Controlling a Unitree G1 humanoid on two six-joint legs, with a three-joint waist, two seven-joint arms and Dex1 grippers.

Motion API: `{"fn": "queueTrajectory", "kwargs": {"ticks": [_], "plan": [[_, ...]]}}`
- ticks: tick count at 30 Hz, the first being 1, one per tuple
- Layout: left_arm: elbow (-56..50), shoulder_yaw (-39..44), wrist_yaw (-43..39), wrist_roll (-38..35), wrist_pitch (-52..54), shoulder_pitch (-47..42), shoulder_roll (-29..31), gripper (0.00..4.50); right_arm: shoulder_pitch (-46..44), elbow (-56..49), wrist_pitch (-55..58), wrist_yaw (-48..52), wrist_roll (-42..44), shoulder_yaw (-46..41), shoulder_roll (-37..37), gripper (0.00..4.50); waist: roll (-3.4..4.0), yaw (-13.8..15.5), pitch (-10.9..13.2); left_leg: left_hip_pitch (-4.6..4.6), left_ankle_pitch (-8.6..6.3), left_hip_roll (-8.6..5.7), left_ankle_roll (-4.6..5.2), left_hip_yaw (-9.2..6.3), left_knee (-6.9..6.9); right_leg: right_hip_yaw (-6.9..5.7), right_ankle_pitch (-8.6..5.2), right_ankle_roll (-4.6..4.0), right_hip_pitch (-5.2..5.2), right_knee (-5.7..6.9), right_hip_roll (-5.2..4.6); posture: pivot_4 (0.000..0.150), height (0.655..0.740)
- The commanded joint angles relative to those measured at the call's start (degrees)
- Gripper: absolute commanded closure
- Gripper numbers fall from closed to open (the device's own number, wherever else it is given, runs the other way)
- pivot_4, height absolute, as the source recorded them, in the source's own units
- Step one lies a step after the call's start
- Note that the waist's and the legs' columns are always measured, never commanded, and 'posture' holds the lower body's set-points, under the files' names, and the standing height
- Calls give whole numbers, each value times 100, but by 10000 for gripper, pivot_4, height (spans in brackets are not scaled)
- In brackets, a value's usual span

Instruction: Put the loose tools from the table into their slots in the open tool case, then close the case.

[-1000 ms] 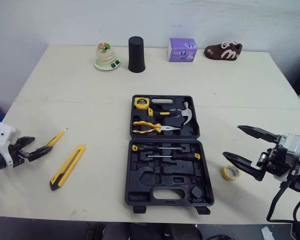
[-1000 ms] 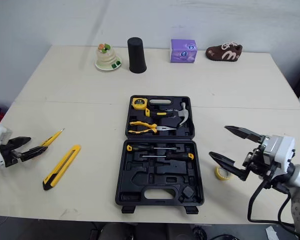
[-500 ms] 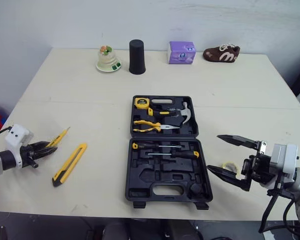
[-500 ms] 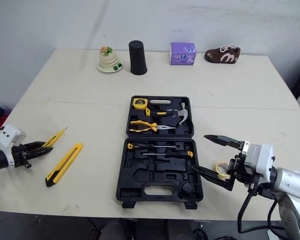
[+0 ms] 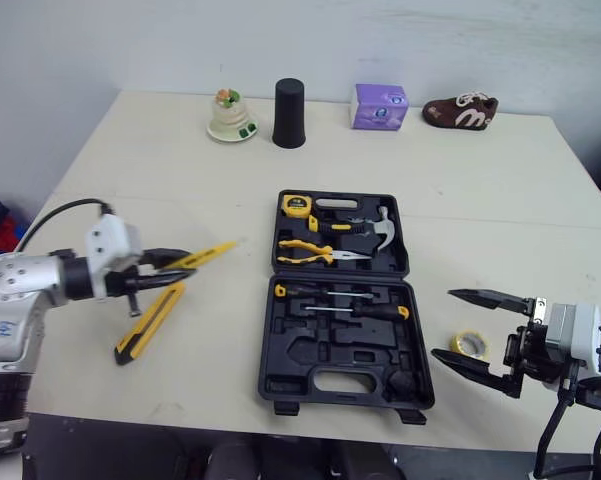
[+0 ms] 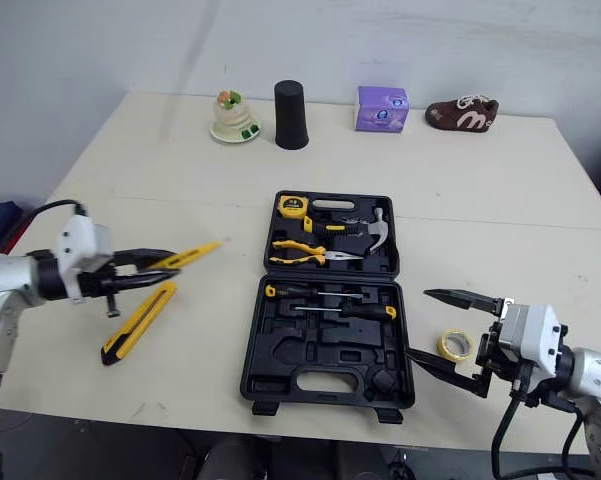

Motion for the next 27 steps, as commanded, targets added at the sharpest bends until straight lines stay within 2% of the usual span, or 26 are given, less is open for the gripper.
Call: {"fn": "queueTrajectory", "kwargs": {"ticks": [1, 4, 7, 12, 20, 27], "plan": [[-1240, -704, 137, -55, 794, -265, 28, 39528, 168, -96, -100, 86, 30, -345, -44, 0, 1, -7, 1, 0, 1, 3, -2, 1, 1, 14, 0, 0, 0, -1, 7, 1500, 7400], [-1811, -1575, 294, 222, 1862, -869, 133, 39528, 315, -173, -95, 65, -30, -445, -37, 0, 0, -8, 2, 4, 6, 11, -12, 1, 3, 38, 0, 1, 1, -1, 48, 1500, 7400], [-2026, -2194, 670, 417, 2593, -1494, -213, 39528, 426, -254, -80, 43, -41, -514, -9, 0, 6, -8, 6, 11, 16, 18, -22, -14, 10, 50, 3, 3, 9, 5, 71, 1500, 7400], [-2082, -3290, 728, 1013, 2982, -1996, -364, 39528, 583, -458, -55, -26, 1, -615, 35, 0, 7, -34, 6, 18, 25, 17, -22, -19, 10, 57, 8, 6, 16, 7, 73, 1500, 7400], [-1686, -3770, 762, 1501, 2878, -2169, -554, 39528, 807, -810, -4, -227, -31, -642, 126, 0, 7, 6, 7, 15, 26, 17, -22, -24, 15, 54, 8, 6, 17, 7, 71, 1500, 7400], [-1516, -3852, 799, 1759, 2850, -2174, -783, 39528, 936, -961, -1, -375, -72, -620, 177, 0, 7, 12, 7, 17, 26, 15, -19, -31, 19, 50, 8, 5, 27, 6, 67, 1500, 7400]]}}
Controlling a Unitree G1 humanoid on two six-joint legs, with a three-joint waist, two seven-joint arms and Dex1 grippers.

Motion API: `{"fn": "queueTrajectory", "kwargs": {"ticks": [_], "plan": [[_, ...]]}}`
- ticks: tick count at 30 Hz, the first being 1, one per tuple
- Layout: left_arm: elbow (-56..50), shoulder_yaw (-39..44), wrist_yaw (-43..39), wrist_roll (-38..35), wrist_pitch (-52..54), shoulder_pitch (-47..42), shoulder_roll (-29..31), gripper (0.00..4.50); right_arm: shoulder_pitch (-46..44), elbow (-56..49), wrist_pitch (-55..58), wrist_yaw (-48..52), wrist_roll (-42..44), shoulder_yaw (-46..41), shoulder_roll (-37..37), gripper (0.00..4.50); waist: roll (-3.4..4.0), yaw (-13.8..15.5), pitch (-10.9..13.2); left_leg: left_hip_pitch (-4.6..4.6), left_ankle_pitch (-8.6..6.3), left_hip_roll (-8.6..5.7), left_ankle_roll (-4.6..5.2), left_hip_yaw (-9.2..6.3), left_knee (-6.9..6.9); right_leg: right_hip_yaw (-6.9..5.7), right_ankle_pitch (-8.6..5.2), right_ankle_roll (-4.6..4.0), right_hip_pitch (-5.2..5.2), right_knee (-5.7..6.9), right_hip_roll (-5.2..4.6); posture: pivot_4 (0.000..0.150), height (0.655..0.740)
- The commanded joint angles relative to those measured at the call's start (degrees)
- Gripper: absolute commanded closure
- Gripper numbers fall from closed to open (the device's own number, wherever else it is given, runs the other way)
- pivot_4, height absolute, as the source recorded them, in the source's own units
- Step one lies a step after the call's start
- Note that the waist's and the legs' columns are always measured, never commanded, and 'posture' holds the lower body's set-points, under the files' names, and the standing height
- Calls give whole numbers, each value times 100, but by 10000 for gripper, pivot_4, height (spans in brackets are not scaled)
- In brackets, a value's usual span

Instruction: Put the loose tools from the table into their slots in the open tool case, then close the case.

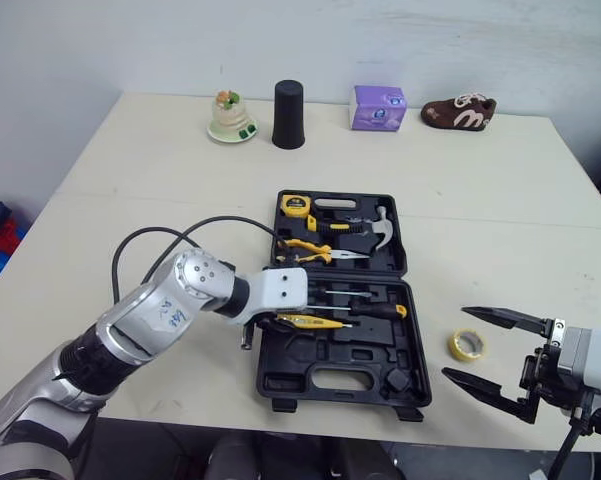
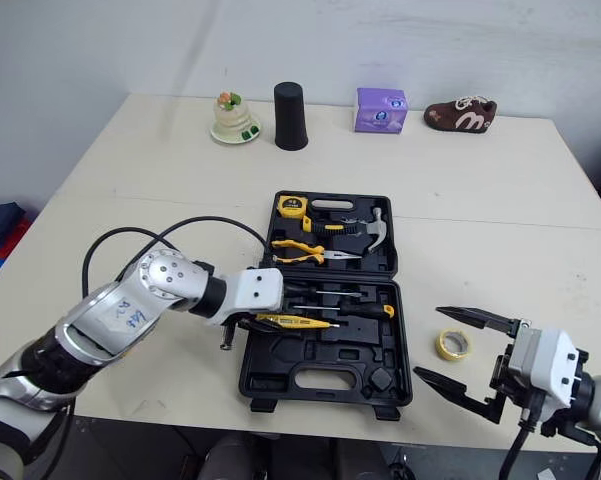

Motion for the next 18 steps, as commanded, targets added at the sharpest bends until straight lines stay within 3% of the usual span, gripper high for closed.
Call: {"fn": "queueTrajectory", "kwargs": {"ticks": [1, 13, 14, 17, 18], "plan": [[40, -91, 26, 208, -27, -51, -39, 39528, 62, -209, -26, -79, 17, -118, 55, 0, 0, -8, 0, 0, 0, 1, 0, -1, 1, -1, 0, 0, 0, 0, 0, 1500, 7400], [479, -89, -203, 322, -576, 51, -295, 39528, 17, -209, -68, -164, -96, 40, 135, 0, 1, -2, 0, 18, -1, 0, 7, -14, 8, -9, 1, -2, 28, 0, -6, 1500, 7400], [530, -75, -224, 328, -696, 71, -311, 29353, 8, -192, -76, -162, -107, 51, 138, 0, 1, -3, 0, 18, -2, -1, 8, -14, 7, -9, 1, -2, 29, -1, -6, 1500, 7400], [676, 153, -197, 236, -1161, 193, -459, 16660, -11, -151, -95, -149, -121, 59, 144, 0, 1, -4, -1, 18, -2, 0, 9, -15, 4, -10, 1, -2, 29, -4, -6, 1500, 7400], [734, 321, -161, 129, -1267, 258, -537, 16660, -17, -142, -98, -143, -121, 60, 147, 0, 1, -4, -1, 17, -2, 0, 9, -15, 3, -10, 1, -2, 29, -5, -6, 1500, 7400]]}}
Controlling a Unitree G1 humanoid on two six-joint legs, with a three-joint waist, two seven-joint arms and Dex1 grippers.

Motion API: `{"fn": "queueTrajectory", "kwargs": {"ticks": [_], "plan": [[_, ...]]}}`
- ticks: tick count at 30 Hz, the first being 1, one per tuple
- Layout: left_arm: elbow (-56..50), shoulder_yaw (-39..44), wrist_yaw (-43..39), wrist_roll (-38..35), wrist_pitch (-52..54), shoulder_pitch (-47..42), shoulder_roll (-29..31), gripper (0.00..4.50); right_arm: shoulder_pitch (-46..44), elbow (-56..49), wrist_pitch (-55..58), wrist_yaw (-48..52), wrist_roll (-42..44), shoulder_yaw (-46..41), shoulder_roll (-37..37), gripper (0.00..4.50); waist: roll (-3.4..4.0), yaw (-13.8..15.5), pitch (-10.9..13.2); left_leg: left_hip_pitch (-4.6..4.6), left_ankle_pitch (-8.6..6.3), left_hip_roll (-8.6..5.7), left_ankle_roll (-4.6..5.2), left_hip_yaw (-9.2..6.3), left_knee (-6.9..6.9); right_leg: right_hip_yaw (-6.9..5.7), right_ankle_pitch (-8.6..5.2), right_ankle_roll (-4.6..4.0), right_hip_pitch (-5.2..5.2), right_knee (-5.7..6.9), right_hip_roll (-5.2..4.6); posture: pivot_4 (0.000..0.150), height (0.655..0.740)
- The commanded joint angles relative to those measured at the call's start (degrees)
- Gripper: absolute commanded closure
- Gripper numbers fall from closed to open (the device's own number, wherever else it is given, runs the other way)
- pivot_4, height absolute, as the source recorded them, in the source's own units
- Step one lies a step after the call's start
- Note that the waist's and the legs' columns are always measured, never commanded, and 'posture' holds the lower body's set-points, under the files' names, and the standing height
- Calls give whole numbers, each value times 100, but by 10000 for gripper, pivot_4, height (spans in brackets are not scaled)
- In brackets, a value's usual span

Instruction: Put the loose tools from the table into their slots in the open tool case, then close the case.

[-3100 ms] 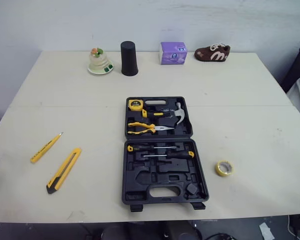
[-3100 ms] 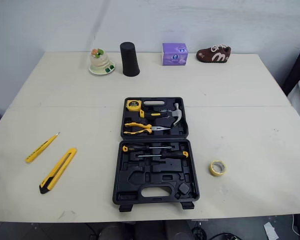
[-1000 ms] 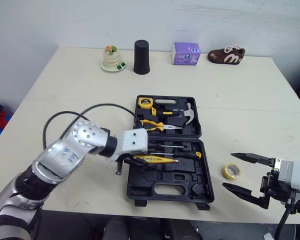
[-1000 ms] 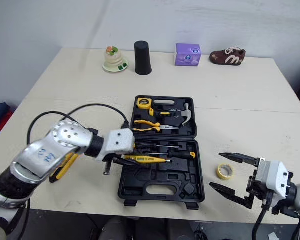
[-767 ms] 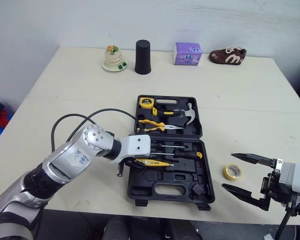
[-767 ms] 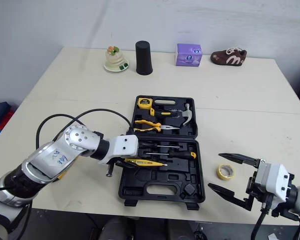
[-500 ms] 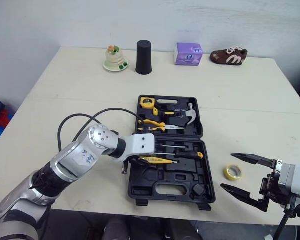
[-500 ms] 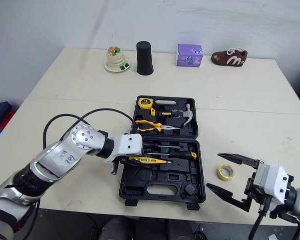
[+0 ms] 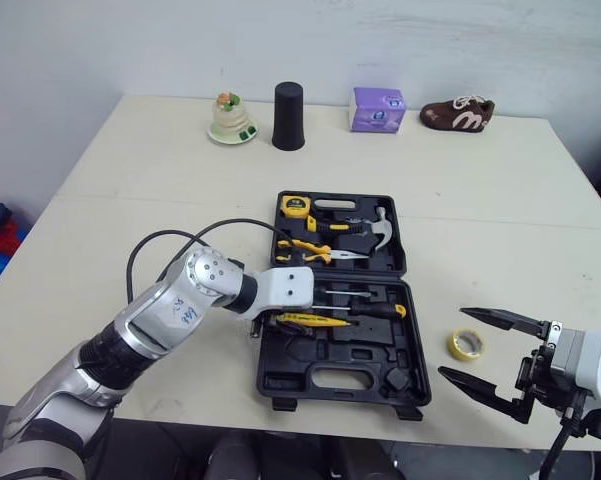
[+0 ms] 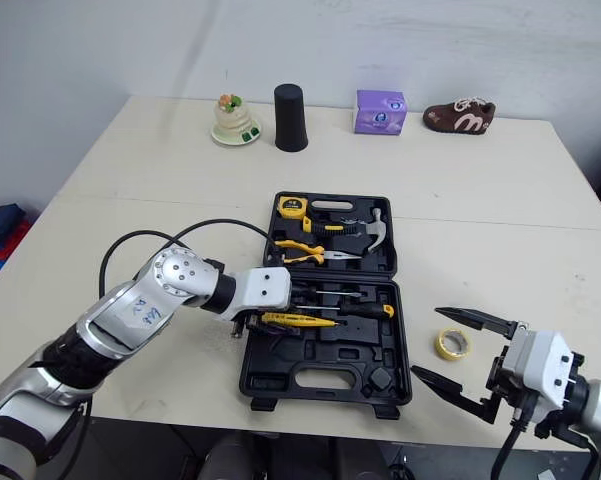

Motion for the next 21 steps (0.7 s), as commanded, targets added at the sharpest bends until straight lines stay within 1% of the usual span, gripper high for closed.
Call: {"fn": "queueTrajectory", "kwargs": {"ticks": [1, 3, 6, 7, 8, 9, 10, 11, 12, 13, 17, 21], "plan": [[210, 485, -40, -261, -612, 226, -200, 16660, -13, -89, -94, 5, 15, -10, 33, 0, 0, -1, 0, 0, 0, 0, 0, 0, 0, 0, 0, 0, 0, -1, 0, 1500, 7400], [367, 752, -226, -447, -1084, 321, -238, 16660, -45, -56, -103, 7, 1, 15, 35, 0, -1, -1, 1, -8, 0, 3, 1, -3, 3, -3, 0, 0, -5, -1, 1, 1500, 7400], [763, 1307, -552, -858, -2419, 549, -407, 16660, -94, 32, -143, 33, -31, 60, 35, 0, 0, 2, 1, -7, 0, 3, 0, -2, 3, -4, 0, 0, -7, 1, 0, 1500, 7400], [938, 1494, -675, -1012, -2862, 646, -503, 21940, -106, 62, -161, 43, -43, 77, 38, 0, 3, 0, -1, -8, 0, 3, 0, -3, 3, -5, 0, 0, -6, 0, -1, 1500, 7400], [1077, 1636, -757, -1164, -3001, 738, -585, 24900, -123, 90, -174, 46, -51, 92, 45, 0, 4, -4, -2, -4, 0, 2, 1, -2, 2, -4, 0, 0, -2, -1, -4, 1500, 7400], [1180, 1725, -818, -1255, -3087, 798, -644, 29497, -135, 110, -183, 50, -59, 102, 52, 0, 4, -3, -1, -3, -3, 1, 6, 2, 2, -3, 0, 0, -1, -1, -5, 1500, 7400], [1295, 1750, -834, -1229, -3257, 846, -700, 35027, -142, 136, -202, 59, -75, 118, 62, 0, 4, -4, -2, -4, -4, 1, 7, 1, 4, -4, 0, 0, 0, -2, -4, 1500, 7400], [1379, 1765, -849, -1198, -3394, 876, -740, 38285, -148, 154, -214, 65, -86, 129, 70, 0, 4, 0, -1, -4, -4, 0, 7, 1, 3, -3, 1, 1, 0, -3, -4, 1500, 7400], [1480, 1764, -772, -1143, -3487, 934, -822, 42536, -151, 169, -234, 64, -98, 143, 83, 0, 4, 0, -1, -4, -4, 0, 7, 1, 3, -4, 1, 1, 0, -3, -4, 1500, 7400], [1572, 1749, -688, -1099, -3508, 982, -900, 44746, -160, 184, -247, 59, -110, 160, 91, 0, 4, 0, -1, -5, -4, 0, 8, 0, 4, -4, 1, 1, 0, -4, -3, 1500, 7400], [1724, 1599, -443, -864, -3354, 1136, -1098, 44746, -171, 215, -281, 42, -140, 193, 118, 0, 3, 0, -1, -6, -5, -1, 10, -1, 5, -4, 2, 3, 0, -4, -3, 1500, 7400], [1786, 1345, -329, -450, -3228, 1269, -1053, 44746, -145, 255, -323, 44, -154, 190, 135, 0, 4, -1, -1, -6, -6, 0, 9, -2, 3, -4, 2, 3, 0, -5, -2, 1500, 7400]]}}
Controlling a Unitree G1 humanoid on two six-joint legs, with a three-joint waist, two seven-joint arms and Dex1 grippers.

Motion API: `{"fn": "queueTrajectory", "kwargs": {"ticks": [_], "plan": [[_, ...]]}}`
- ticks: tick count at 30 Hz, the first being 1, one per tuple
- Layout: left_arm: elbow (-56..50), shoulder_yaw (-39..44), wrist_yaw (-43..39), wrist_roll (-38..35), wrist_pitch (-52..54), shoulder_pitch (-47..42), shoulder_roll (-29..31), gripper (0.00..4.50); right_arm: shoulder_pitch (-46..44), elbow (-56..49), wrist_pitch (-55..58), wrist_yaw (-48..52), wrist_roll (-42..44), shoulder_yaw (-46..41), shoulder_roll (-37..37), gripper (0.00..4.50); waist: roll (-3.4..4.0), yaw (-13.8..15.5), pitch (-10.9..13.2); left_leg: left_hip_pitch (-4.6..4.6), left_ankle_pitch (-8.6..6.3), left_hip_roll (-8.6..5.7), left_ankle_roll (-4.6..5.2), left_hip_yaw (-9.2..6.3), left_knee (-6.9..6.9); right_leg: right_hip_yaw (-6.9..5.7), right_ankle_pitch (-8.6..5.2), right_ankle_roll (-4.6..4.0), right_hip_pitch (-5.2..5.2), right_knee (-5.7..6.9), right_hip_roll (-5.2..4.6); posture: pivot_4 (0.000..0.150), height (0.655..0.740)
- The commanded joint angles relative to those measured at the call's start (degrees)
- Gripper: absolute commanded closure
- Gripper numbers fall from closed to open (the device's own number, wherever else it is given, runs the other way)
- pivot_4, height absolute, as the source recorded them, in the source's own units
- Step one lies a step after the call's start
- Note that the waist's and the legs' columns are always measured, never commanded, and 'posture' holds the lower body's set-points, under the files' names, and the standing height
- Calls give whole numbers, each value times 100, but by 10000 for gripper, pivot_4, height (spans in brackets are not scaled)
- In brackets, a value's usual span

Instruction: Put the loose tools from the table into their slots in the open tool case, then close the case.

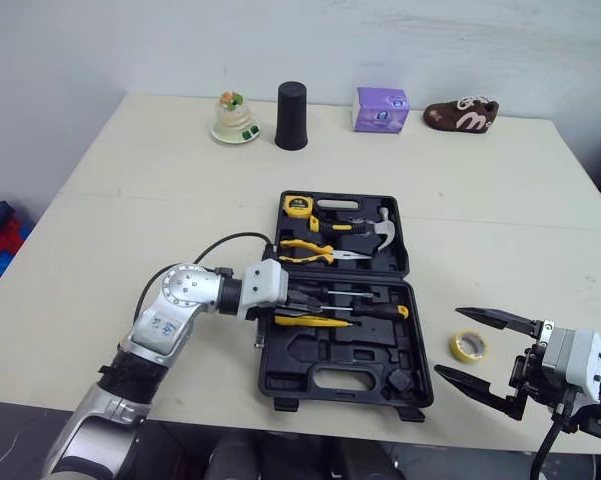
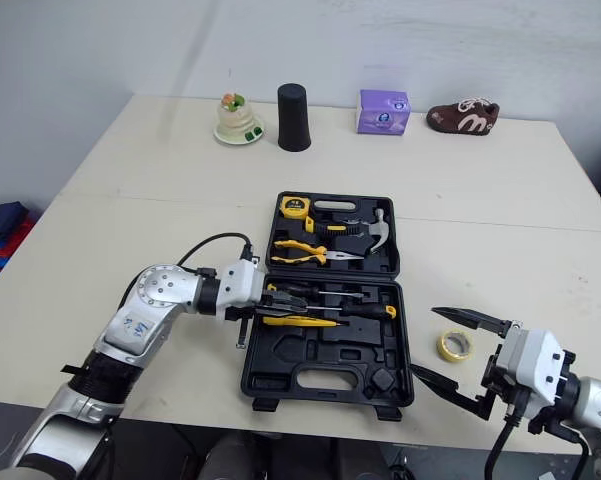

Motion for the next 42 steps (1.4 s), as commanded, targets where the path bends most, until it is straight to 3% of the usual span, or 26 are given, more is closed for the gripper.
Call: {"fn": "queueTrajectory", "kwargs": {"ticks": [1, 9, 19, 24, 27, 30, 33, 38, 41, 42], "plan": [[-39, -170, 97, 255, 167, 122, 7, 44746, 32, 4, -156, 9, -21, -46, 51, 0, 0, -9, 0, 0, 0, 0, 0, 0, -1, 0, 0, 0, 0, 0, 0, 1500, 7400], [107, -534, 194, 787, 765, 249, 115, 44746, -16, 111, -231, 14, -53, -31, 53, 0, 17, -14, -10, 66, -14, 1, 22, 5, -24, 3, -2, -5, 57, -8, -16, 1500, 7400], [-115, -951, 132, 911, 2263, 372, 468, 44746, -169, 301, -337, 9, -111, 16, 30, 0, 55, -86, -93, 99, -31, 11, 17, -6, -51, -17, -5, -22, 136, -60, -42, 1500, 7400], [-55, -545, 217, 545, 1547, 257, 117, 44746, -226, 514, -411, 109, -88, -161, -93, 0, 66, -134, -103, 99, -30, 14, 23, -6, -52, -18, -8, -28, 143, -66, -55, 1500, 7400], [-82, 61, 92, 22, 567, 173, -174, 44746, -110, 739, -447, 270, -6, -528, -233, 0, 75, -118, -97, 99, -27, 8, 41, -9, -47, -19, -42, -91, 130, -85, -69, 1500, 7400], [-158, 604, -61, -409, 201, 185, -146, 44746, 43, 1050, -432, 404, 46, -966, -327, 0, 55, -74, -73, 78, -32, -3, 52, -6, -41, -18, -28, -70, 119, -99, -80, 1500, 7400], [-190, 1725, -210, -1239, 178, 523, 177, 35026, 255, 1851, -651, 573, -63, -1648, -419, 0, 55, -50, -71, 70, -40, 4, 37, -3, -47, -24, 15, 8, 120, -134, -75, 1500, 7400], [556, 3240, 111, -1265, -308, 1278, 1013, 13633, 168, 3569, -1396, 454, -343, -2471, -545, 0, 69, -102, -62, 75, -89, 14, 20, 18, -56, -25, -6, -16, 116, -165, -63, 1500, 7400], [953, 3993, 646, -1207, -505, 1609, 1200, 333, 121, 4571, -1988, 459, -604, -2619, -696, 0, 69, -117, -49, 71, -99, 21, 23, 23, -59, -25, -18, -21, 115, -178, -69, 1500, 7400], [1132, 4321, 861, -1151, -596, 1819, 1276, 333, 50, 4994, -2140, 253, -675, -2744, -754, 0, 67, -123, -47, 70, -101, 19, 25, 24, -60, -26, -19, -20, 115, -181, -74, 1500, 7400]]}}
